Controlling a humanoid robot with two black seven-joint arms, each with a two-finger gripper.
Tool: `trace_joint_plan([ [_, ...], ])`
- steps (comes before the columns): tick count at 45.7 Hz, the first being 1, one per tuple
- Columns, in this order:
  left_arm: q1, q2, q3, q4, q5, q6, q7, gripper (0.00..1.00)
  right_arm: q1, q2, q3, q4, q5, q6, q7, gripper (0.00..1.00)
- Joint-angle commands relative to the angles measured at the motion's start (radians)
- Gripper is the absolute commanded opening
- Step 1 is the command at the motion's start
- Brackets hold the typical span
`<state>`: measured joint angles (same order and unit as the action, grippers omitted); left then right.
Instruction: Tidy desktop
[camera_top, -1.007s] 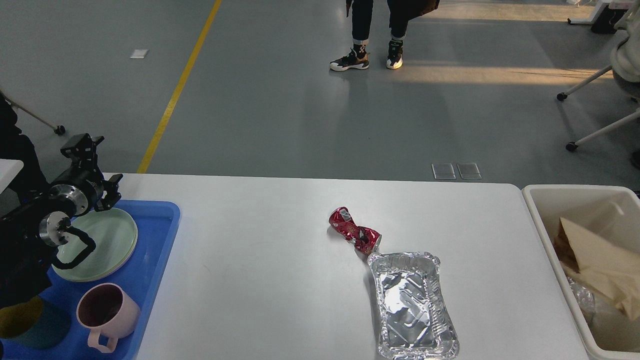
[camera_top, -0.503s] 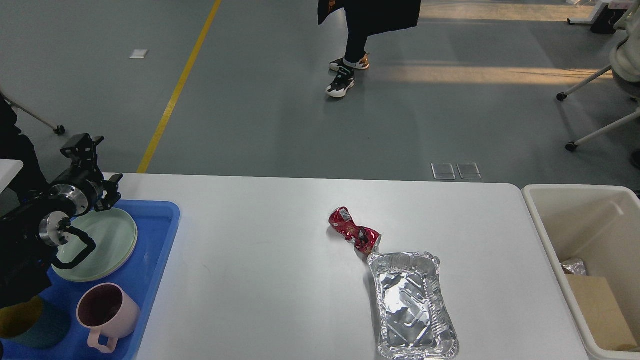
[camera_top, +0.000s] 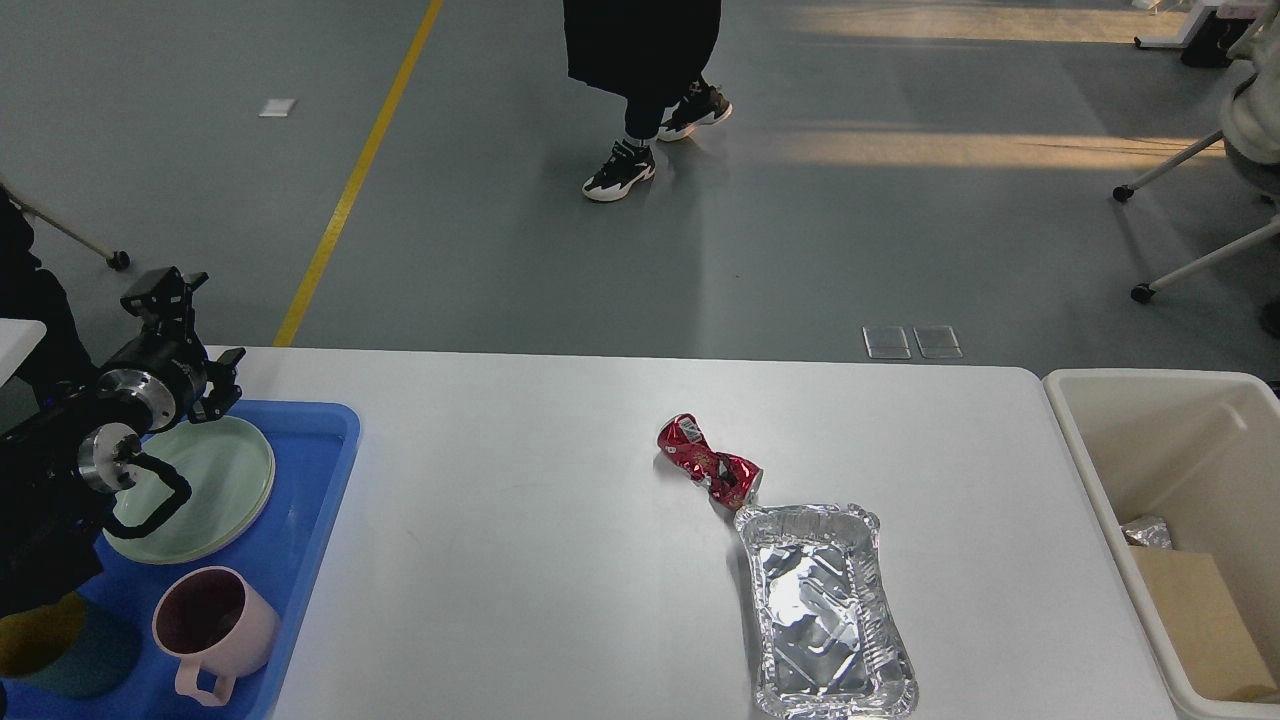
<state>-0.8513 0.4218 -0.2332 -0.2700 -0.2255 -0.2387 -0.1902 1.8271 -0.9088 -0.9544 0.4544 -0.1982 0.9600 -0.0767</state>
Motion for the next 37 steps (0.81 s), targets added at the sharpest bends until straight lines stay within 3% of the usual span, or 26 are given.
trace_joint_plan([
  [1, 0.000, 0.000, 0.000, 0.000, 0.000, -0.001, 0.000, 0.96, 0.027, 0.024, -0.001, 0.027, 0.002, 0.000, -0.002, 1.00],
  [21, 0.000, 0.000, 0.000, 0.000, 0.000, -0.001, 0.000, 0.96, 0.067, 0.068, -0.001, 0.101, 0.005, 0.000, -0.002, 1.00],
  [37, 0.000, 0.000, 0.000, 0.000, 0.000, 0.001, 0.000, 0.96, 0.124, 0.050, -0.003, 0.254, 0.005, 0.000, -0.003, 1.00],
])
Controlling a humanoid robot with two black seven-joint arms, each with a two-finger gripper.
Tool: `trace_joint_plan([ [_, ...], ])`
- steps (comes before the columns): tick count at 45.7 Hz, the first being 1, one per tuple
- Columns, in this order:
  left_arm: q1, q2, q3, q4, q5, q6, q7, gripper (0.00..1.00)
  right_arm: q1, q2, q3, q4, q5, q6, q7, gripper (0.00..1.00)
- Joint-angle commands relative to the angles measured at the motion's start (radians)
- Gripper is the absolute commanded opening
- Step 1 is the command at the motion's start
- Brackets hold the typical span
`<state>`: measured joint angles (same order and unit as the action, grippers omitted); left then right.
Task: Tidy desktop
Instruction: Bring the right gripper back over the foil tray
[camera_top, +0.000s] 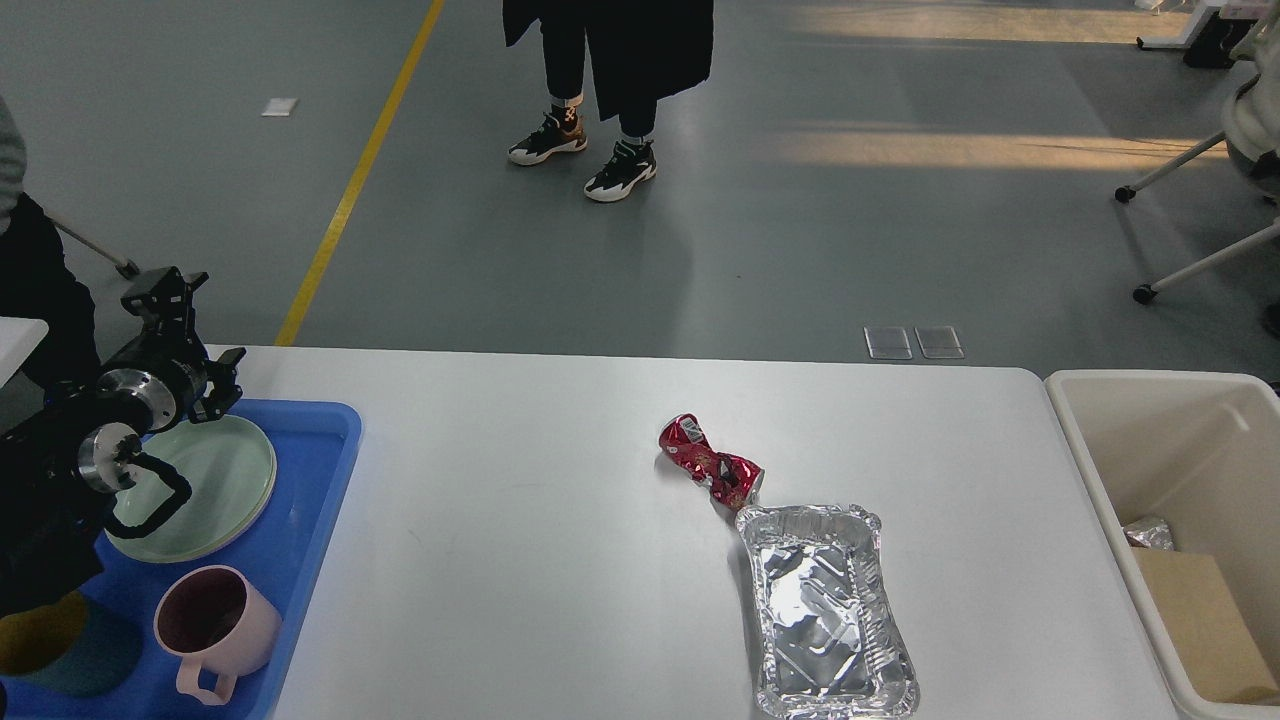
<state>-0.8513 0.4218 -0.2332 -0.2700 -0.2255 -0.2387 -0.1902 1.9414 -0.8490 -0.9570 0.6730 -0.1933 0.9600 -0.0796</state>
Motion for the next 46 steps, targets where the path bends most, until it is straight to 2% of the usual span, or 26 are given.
trace_joint_plan([
  [1, 0.000, 0.000, 0.000, 0.000, 0.000, -0.001, 0.000, 0.96, 0.010, -0.015, 0.000, 0.046, 0.000, 0.000, 0.000, 1.00],
  [9, 0.000, 0.000, 0.000, 0.000, 0.000, 0.001, 0.000, 0.96, 0.045, -0.064, 0.003, 0.184, 0.000, 0.000, 0.000, 1.00],
  [21, 0.000, 0.000, 0.000, 0.000, 0.000, -0.001, 0.000, 0.96, 0.054, -0.065, 0.011, 0.263, 0.001, 0.000, 0.000, 1.00],
  [46, 0.000, 0.000, 0.000, 0.000, 0.000, -0.001, 0.000, 0.96, 0.021, 0.051, 0.007, 0.398, 0.000, 0.000, 0.001, 1.00],
])
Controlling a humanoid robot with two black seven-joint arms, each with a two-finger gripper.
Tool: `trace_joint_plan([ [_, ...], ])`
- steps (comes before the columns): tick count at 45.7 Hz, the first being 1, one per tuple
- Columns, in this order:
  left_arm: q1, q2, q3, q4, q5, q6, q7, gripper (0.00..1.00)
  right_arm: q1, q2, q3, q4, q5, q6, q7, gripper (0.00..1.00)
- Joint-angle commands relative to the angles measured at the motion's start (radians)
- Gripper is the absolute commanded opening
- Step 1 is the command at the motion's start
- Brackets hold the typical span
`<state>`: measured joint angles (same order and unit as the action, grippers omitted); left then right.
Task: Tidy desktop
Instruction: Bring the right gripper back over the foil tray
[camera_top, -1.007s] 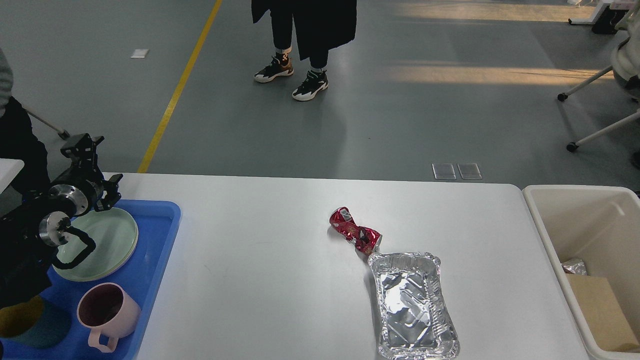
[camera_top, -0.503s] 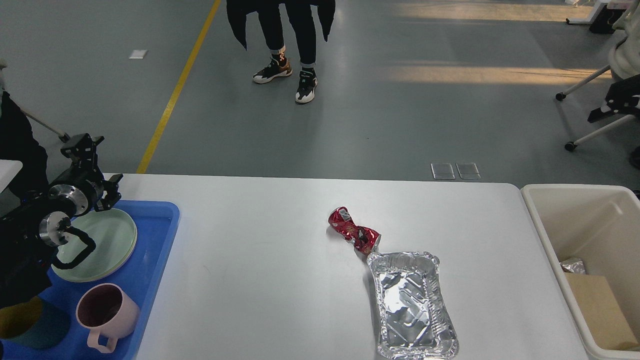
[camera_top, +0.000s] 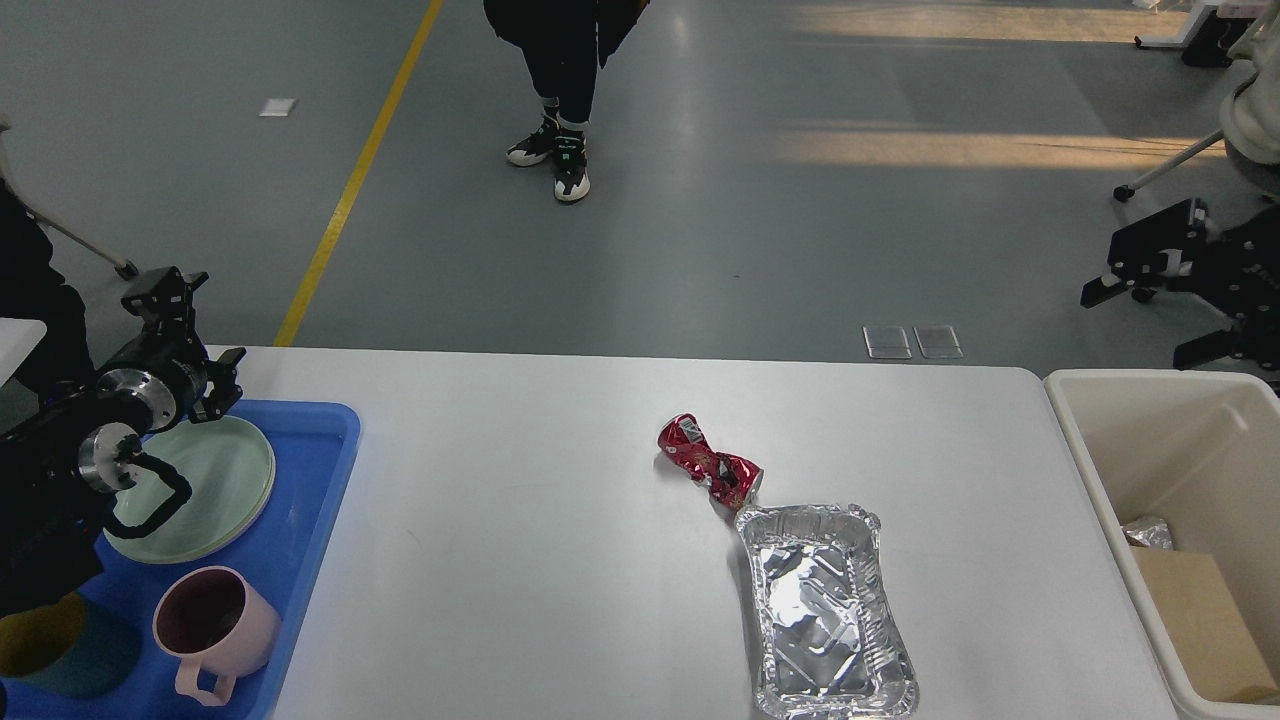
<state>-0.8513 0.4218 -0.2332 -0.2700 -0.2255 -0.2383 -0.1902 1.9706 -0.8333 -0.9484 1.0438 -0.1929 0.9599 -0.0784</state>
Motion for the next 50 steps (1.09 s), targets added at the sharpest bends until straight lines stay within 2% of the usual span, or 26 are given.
trace_joint_plan([
  [1, 0.000, 0.000, 0.000, 0.000, 0.000, -0.001, 0.000, 0.96, -0.013, 0.045, -0.001, 0.030, 0.000, 0.000, 0.000, 1.00],
  [12, 0.000, 0.000, 0.000, 0.000, 0.000, -0.001, 0.000, 0.96, -0.052, 0.177, -0.004, 0.119, -0.005, 0.000, -0.011, 1.00],
  [32, 0.000, 0.000, 0.000, 0.000, 0.000, 0.000, 0.000, 0.96, -0.173, 0.459, -0.003, 0.104, -0.008, 0.000, -0.012, 1.00],
  [50, 0.000, 0.000, 0.000, 0.000, 0.000, 0.001, 0.000, 0.96, -0.311, 0.605, -0.001, -0.068, -0.010, 0.000, -0.011, 1.00],
])
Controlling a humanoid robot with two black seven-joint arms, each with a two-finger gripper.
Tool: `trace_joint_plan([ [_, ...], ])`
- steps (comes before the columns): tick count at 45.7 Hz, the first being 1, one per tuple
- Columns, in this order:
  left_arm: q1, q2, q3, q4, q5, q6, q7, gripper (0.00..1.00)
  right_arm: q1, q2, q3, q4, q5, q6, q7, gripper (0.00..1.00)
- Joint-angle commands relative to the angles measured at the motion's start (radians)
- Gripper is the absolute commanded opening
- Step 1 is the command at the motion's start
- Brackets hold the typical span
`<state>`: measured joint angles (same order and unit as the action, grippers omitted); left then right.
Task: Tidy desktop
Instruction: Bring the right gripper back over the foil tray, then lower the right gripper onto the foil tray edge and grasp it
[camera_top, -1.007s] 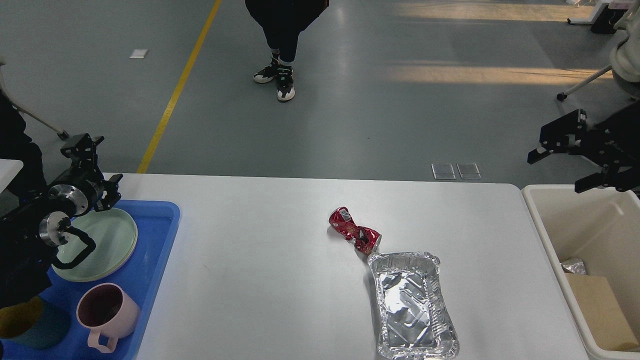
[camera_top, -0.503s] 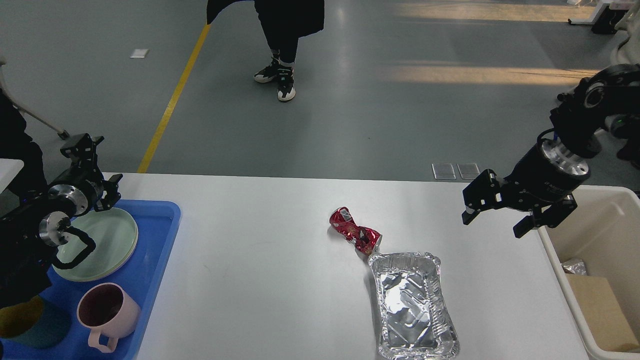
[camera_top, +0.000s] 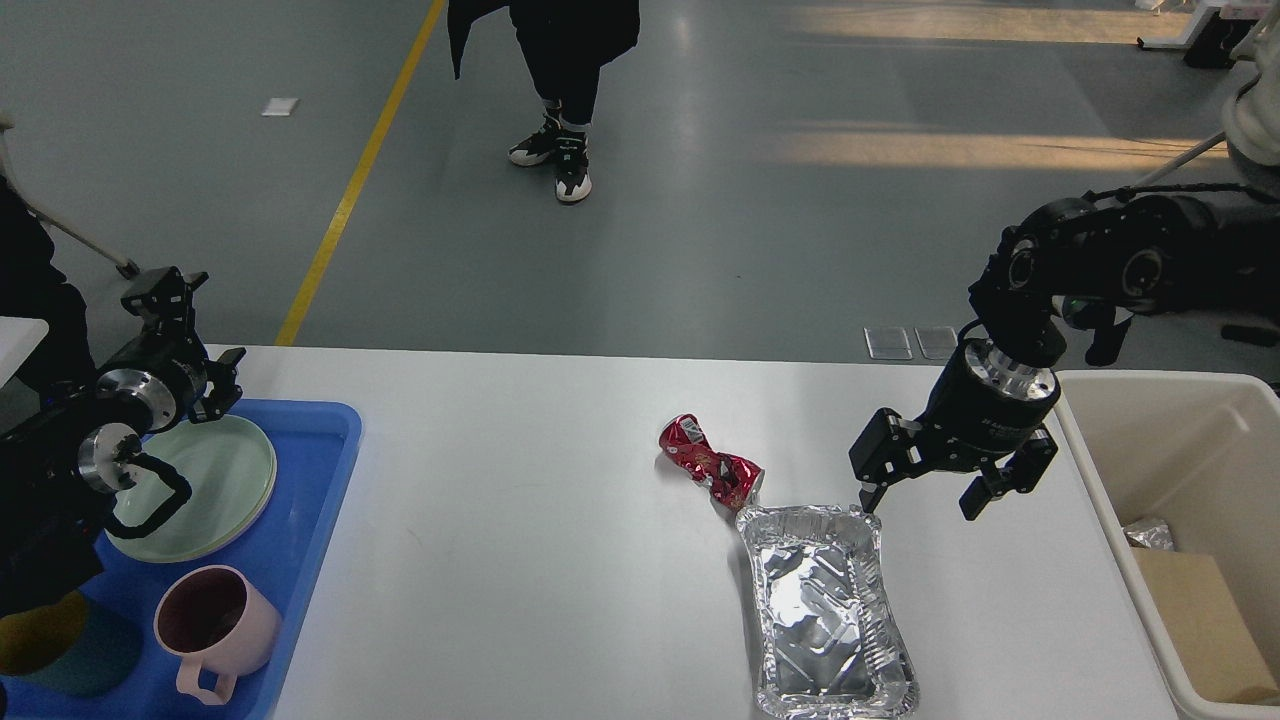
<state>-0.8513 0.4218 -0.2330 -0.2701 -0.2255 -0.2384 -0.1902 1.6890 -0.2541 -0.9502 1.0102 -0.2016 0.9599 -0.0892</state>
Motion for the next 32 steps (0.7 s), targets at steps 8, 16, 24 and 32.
trace_joint_plan([
  [8, 0.000, 0.000, 0.000, 0.000, 0.000, -0.001, 0.000, 0.96, -0.095, 0.033, -0.002, -0.108, -0.001, 0.000, 0.000, 1.00],
  [16, 0.000, 0.000, 0.000, 0.000, 0.000, -0.001, 0.000, 0.96, -0.176, 0.055, -0.002, -0.176, -0.002, 0.000, -0.001, 1.00],
  [24, 0.000, 0.000, 0.000, 0.000, 0.000, -0.001, 0.000, 0.96, -0.252, 0.096, -0.004, -0.254, -0.002, 0.000, -0.003, 1.00],
  [32, 0.001, 0.000, 0.000, 0.000, 0.000, -0.001, 0.000, 0.96, -0.321, 0.124, -0.004, -0.318, -0.002, 0.000, -0.003, 1.00],
])
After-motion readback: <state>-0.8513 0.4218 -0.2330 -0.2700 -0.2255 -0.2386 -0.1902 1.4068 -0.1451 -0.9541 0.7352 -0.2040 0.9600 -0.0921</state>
